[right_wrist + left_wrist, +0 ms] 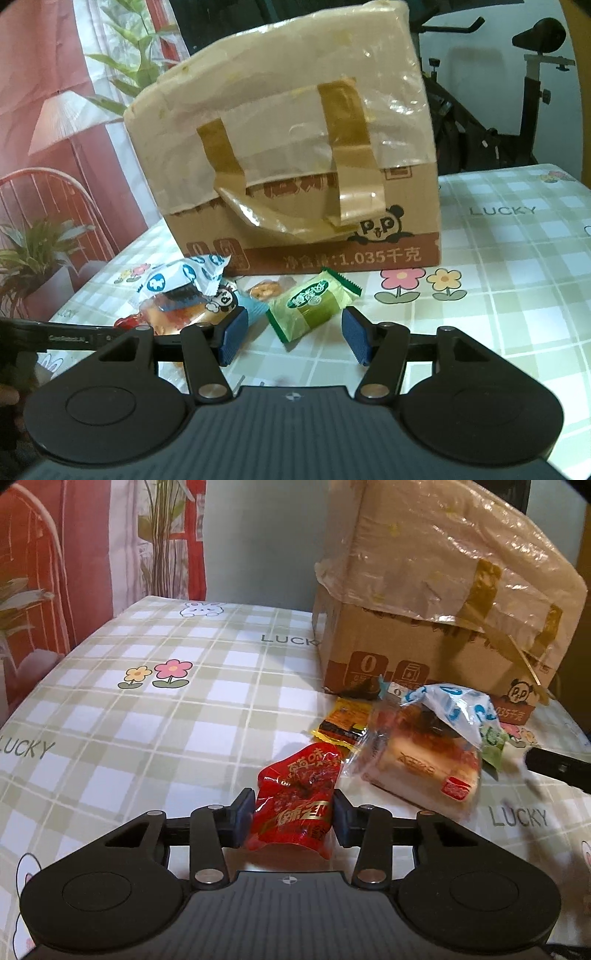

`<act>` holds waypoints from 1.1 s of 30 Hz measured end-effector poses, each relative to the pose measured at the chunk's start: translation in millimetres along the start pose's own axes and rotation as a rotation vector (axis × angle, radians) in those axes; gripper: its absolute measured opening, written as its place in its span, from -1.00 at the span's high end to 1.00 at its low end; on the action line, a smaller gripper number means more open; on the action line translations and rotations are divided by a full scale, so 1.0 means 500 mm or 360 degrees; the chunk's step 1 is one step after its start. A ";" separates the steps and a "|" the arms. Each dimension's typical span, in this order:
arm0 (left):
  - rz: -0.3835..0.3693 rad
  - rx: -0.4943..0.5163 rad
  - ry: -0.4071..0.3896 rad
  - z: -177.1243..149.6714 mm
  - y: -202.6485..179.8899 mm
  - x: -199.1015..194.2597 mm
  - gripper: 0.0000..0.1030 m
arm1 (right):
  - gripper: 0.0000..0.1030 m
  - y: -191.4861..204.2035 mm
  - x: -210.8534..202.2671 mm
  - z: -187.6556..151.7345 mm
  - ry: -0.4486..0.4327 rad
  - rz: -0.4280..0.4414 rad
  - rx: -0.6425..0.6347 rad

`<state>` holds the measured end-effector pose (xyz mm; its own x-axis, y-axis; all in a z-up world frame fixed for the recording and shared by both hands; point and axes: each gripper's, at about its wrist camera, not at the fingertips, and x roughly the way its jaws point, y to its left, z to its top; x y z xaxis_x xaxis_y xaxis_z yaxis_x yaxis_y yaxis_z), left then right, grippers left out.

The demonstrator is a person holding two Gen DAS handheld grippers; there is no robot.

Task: Organize snacks
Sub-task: 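Hold the red candy bag in the left gripper while the right grasps the green pastry pack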

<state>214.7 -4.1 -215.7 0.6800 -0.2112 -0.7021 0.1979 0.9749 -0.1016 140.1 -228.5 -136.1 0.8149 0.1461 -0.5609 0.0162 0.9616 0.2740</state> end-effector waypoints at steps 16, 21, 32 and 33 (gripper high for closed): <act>-0.0034 -0.0124 -0.0154 -0.007 0.033 -0.036 0.11 | -0.46 0.021 0.173 0.071 0.0221 -0.0389 -0.0143; -0.0046 -0.0143 -0.0165 -0.005 0.033 -0.035 0.11 | -0.46 0.034 0.163 0.056 0.0221 -0.0420 -0.0210; -0.0084 -0.0118 -0.0159 -0.010 0.024 -0.035 0.11 | -0.52 0.029 0.069 -0.005 0.0174 -0.0435 -0.0282; -0.0088 -0.0113 -0.0163 -0.010 0.024 -0.036 0.11 | -0.54 0.027 0.063 -0.007 0.0180 -0.0440 -0.0293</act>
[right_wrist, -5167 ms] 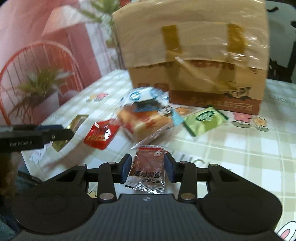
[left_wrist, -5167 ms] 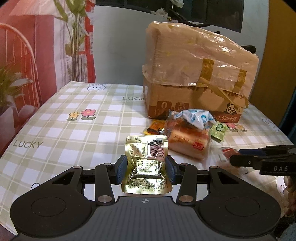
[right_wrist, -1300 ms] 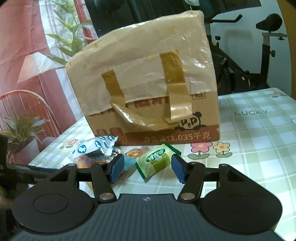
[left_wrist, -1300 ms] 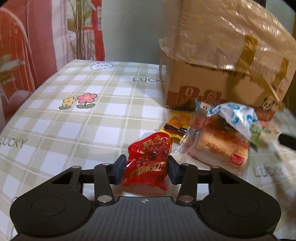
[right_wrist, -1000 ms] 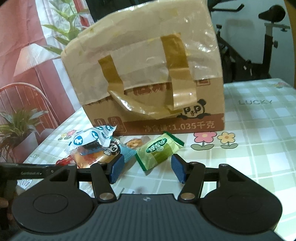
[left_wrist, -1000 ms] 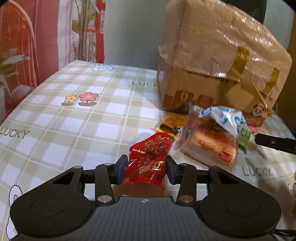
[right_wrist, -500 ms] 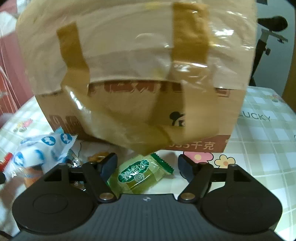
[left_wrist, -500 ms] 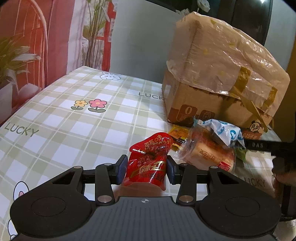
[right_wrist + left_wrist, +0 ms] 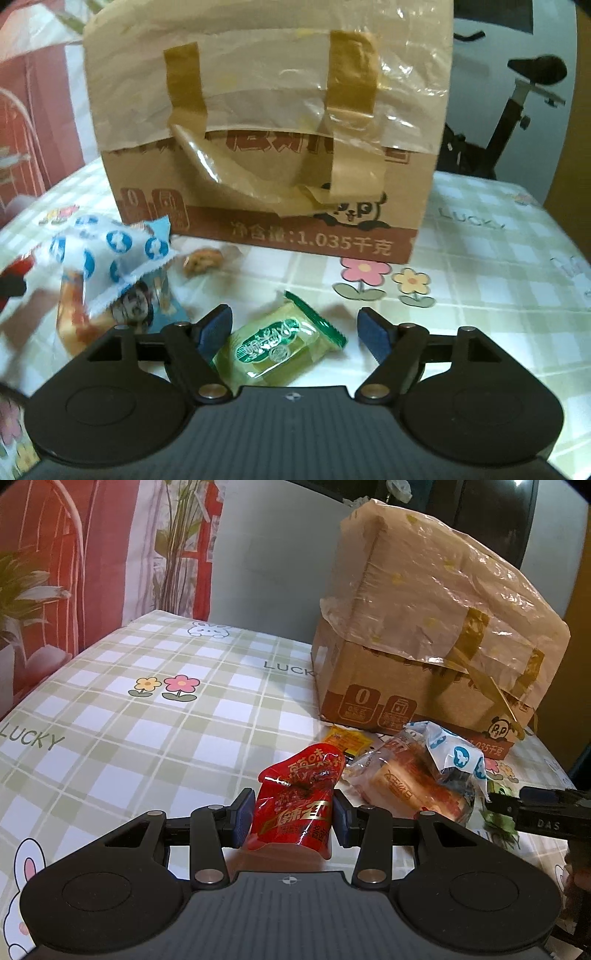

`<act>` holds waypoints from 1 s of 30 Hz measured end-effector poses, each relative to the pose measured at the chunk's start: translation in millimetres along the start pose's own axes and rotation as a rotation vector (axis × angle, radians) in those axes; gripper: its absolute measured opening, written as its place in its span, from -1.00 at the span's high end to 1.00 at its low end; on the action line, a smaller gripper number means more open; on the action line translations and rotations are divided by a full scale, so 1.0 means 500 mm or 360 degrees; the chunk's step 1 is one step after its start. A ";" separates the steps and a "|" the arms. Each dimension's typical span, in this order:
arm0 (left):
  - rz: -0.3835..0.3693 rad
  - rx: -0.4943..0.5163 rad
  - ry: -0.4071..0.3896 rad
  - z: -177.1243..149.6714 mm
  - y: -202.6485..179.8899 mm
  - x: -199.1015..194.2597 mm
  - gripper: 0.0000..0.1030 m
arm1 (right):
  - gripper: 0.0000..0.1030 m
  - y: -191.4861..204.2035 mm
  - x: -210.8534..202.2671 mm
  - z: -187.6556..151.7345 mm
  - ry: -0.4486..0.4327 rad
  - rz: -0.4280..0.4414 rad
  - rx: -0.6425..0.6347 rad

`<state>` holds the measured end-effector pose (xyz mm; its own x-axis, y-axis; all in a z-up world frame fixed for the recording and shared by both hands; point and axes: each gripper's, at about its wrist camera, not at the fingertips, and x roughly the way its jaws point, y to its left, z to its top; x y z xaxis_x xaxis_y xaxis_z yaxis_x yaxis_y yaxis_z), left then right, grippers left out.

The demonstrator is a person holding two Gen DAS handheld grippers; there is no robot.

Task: Organize snacks
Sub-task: 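Hold the red candy bag in the left gripper while the right grasps the green pastry pack, then lift both packs and carry them over the box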

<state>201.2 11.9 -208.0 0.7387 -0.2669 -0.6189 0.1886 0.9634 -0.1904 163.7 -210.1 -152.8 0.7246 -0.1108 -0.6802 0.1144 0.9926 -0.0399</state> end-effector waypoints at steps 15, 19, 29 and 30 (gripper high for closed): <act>-0.0012 0.0026 -0.0005 0.003 0.000 -0.003 0.10 | -0.27 -0.018 -0.008 -0.003 0.0007 0.0094 -0.0010; -0.0006 0.0029 -0.0006 0.003 0.003 -0.005 0.10 | -0.14 -0.018 0.007 -0.002 0.0007 0.0134 0.0007; -0.0027 0.0081 -0.0044 0.010 -0.007 -0.023 0.10 | 0.17 -0.047 -0.027 -0.012 -0.0037 0.0170 0.0093; -0.0028 0.0084 -0.0049 0.012 -0.008 -0.025 0.10 | 0.17 -0.056 -0.033 -0.013 -0.0046 0.0171 0.0125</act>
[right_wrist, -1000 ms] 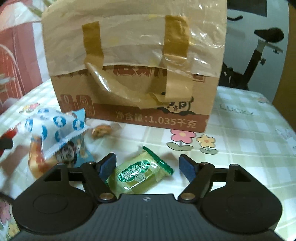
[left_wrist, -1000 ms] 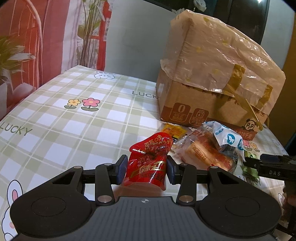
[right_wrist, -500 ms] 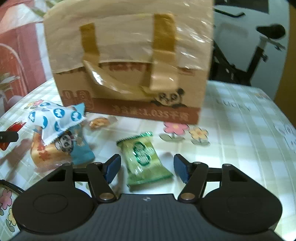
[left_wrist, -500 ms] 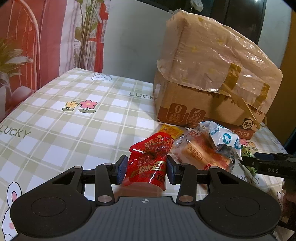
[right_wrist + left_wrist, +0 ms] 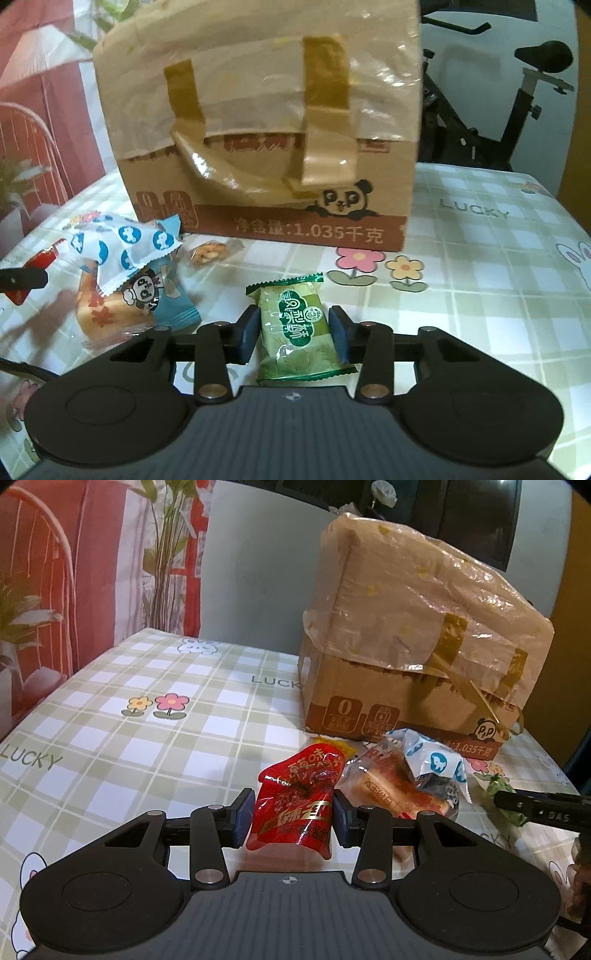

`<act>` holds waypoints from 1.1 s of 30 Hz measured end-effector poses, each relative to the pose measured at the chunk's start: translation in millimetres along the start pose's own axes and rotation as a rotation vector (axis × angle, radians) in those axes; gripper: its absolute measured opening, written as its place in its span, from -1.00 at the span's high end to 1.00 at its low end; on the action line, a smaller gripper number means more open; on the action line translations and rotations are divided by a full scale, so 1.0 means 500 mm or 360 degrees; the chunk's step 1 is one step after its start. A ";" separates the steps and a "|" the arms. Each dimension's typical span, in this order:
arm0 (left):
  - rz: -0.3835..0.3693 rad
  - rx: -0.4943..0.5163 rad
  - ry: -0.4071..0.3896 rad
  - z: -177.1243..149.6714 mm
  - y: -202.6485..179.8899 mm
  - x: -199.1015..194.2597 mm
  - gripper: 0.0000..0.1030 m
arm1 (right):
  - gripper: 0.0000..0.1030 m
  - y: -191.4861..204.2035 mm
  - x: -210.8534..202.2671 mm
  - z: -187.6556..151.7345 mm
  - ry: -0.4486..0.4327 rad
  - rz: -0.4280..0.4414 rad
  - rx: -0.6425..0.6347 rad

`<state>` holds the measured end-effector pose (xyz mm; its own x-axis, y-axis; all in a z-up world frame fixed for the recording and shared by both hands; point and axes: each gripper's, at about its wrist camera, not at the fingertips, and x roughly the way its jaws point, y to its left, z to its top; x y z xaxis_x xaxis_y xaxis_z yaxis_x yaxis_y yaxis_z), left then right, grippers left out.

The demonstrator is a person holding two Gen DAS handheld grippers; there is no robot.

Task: Organize snacks
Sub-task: 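Lift both packs and carry them over the box, then open both grippers to drop the packs into the box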

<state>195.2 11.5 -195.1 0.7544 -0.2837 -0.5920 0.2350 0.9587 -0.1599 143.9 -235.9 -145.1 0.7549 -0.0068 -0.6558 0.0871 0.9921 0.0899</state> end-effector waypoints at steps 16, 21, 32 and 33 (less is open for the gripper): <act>-0.0103 0.0151 -0.0367 0.158 -0.060 -0.082 0.10 | 0.17 -0.036 -0.153 0.047 -0.0403 0.0033 0.0146; -0.0189 0.0221 -0.0537 0.264 -0.111 -0.094 0.10 | 0.17 -0.042 -0.188 0.120 -0.0586 0.0056 0.0125; -0.0208 0.0305 -0.0530 0.426 -0.219 0.022 0.08 | 0.17 -0.010 -0.145 0.349 -0.0784 0.0158 -0.0109; -0.0202 0.0316 -0.0504 0.431 -0.225 0.039 0.08 | 0.17 -0.005 -0.126 0.366 -0.0757 0.0159 -0.0128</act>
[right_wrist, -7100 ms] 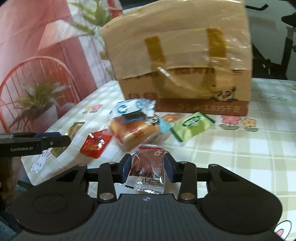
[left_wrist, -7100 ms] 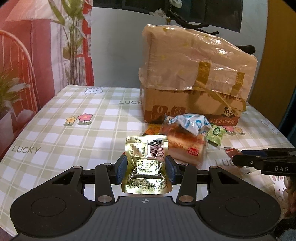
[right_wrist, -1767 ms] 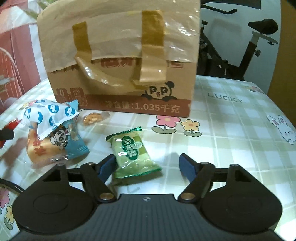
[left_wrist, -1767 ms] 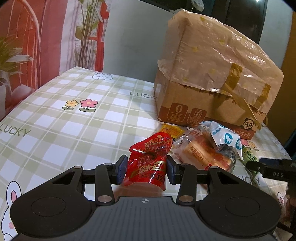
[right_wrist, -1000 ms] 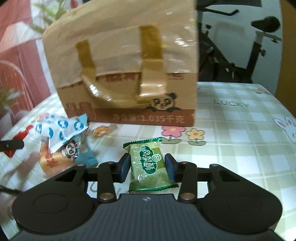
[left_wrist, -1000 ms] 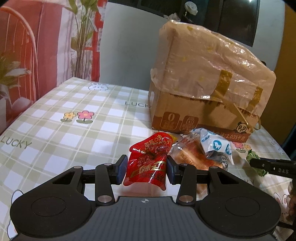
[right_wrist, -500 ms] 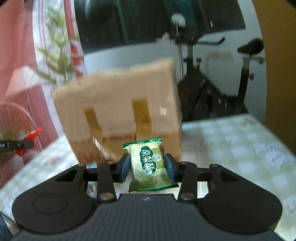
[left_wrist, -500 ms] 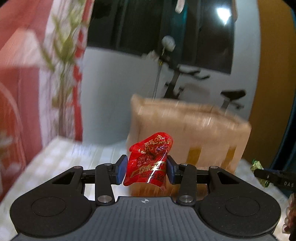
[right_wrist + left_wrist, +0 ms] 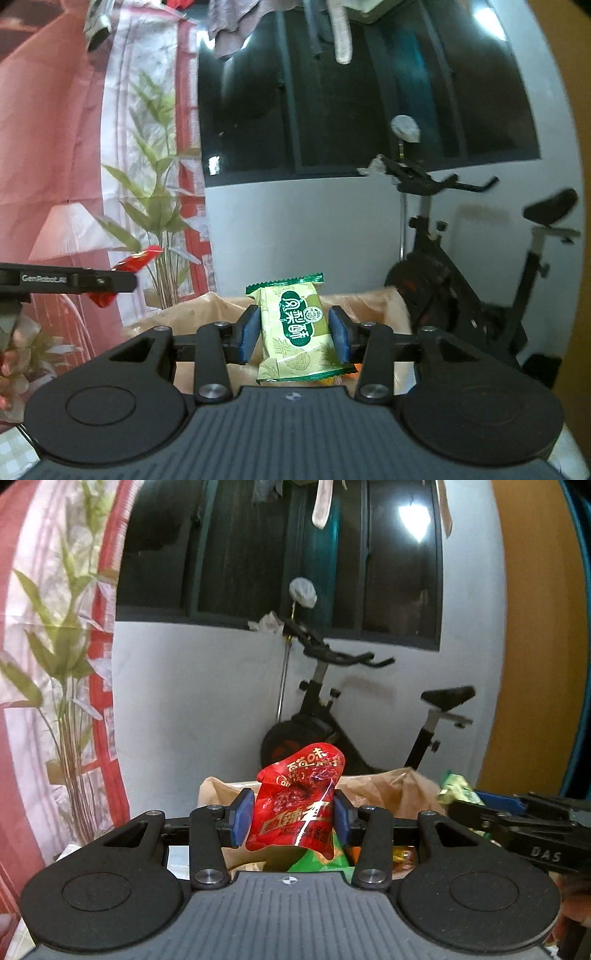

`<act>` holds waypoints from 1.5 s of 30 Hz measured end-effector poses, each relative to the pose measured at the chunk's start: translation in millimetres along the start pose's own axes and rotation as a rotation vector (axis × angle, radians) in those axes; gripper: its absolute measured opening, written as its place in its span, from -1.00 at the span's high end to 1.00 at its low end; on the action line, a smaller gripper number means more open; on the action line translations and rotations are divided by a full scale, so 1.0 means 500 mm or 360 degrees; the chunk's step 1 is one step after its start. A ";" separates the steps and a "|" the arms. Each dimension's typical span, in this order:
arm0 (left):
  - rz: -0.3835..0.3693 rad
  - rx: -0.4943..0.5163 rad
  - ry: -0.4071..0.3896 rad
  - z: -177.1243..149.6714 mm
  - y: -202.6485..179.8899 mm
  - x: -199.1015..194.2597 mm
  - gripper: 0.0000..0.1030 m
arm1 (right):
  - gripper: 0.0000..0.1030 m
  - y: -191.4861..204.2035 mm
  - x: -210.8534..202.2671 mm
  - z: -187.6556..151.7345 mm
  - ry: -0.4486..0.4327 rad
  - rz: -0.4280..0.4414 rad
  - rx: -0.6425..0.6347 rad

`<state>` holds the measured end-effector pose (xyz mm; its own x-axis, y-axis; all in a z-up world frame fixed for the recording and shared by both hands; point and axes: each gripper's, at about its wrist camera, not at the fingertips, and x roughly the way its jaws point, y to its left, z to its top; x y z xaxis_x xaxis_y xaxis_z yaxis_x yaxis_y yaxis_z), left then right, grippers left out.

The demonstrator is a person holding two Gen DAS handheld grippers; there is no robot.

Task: Organize snacks
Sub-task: 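Open both grippers to drop the packs into the box, then move the left gripper toward the wrapped bread while the right grasps a blue-dotted white packet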

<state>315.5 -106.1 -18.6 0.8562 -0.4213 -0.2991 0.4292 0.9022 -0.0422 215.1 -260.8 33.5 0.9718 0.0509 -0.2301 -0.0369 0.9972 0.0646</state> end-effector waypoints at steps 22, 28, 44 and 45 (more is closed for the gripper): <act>-0.0025 -0.0009 0.0193 -0.024 0.071 -0.028 -0.45 | -0.24 0.036 0.050 -0.023 0.0230 0.0009 0.0002; -0.0044 -0.0072 0.0158 -0.031 0.112 -0.097 -0.45 | -0.28 0.054 0.002 -0.021 0.0182 0.0018 0.0025; 0.0077 -0.0099 0.0243 -0.158 0.155 -0.170 -0.52 | -0.83 0.102 -0.076 -0.099 0.0135 -0.0030 0.0109; 0.0076 -0.0100 0.0251 -0.165 0.157 -0.171 -0.52 | -0.85 0.106 -0.076 -0.106 0.0155 -0.0038 0.0106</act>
<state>252.4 8.1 -74.8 0.8172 -0.3627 -0.4479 0.3663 0.9269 -0.0822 164.1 -206.9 -6.1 0.9449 0.0356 -0.3255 0.0046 0.9925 0.1219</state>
